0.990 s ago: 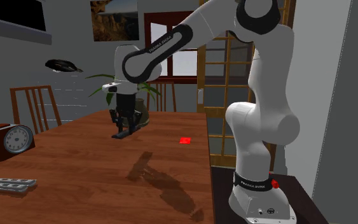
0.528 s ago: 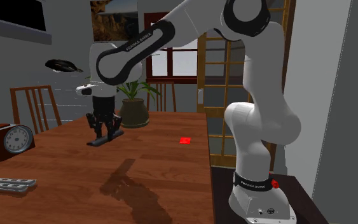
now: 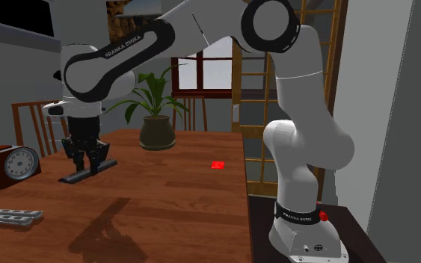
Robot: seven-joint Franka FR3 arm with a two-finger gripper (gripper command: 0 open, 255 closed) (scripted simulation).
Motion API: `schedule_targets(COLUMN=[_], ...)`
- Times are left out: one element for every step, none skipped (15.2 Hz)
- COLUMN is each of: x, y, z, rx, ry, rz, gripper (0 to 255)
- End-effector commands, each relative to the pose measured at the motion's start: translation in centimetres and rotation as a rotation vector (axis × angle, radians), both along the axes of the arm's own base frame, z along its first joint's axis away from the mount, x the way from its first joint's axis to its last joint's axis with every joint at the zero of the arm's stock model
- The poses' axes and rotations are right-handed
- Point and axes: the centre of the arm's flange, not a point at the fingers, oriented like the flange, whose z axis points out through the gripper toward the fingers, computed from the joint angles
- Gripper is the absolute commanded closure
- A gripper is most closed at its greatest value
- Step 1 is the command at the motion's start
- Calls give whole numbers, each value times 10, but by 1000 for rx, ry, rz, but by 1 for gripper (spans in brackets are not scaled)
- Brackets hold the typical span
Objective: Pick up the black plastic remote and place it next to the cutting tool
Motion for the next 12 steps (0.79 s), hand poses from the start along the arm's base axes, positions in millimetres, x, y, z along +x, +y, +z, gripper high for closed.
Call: schedule_targets(x=[12, 19, 26, 31, 31, 31, 31, 31, 31, 31, 31, 31], y=[25, 36, 47, 56, 57, 57, 57, 57, 57, 57, 57, 57], z=[0, 0, 0, 0, -6, -11, -16, -22, -27, -32, -37, -43], rx=[1, 1, 1, 1, 1, 1, 1, 1, 1, 1, 1, 1], ry=[0, 0, 0, 0, 0, 0, 0, 0, 0, 0, 0, 0], rz=[0, 0, 0, 0, 0, 0, 0, 0, 0, 0, 0, 0], gripper=[255, 255, 255, 255, 255, 255, 255, 255, 255, 255, 255, 255])
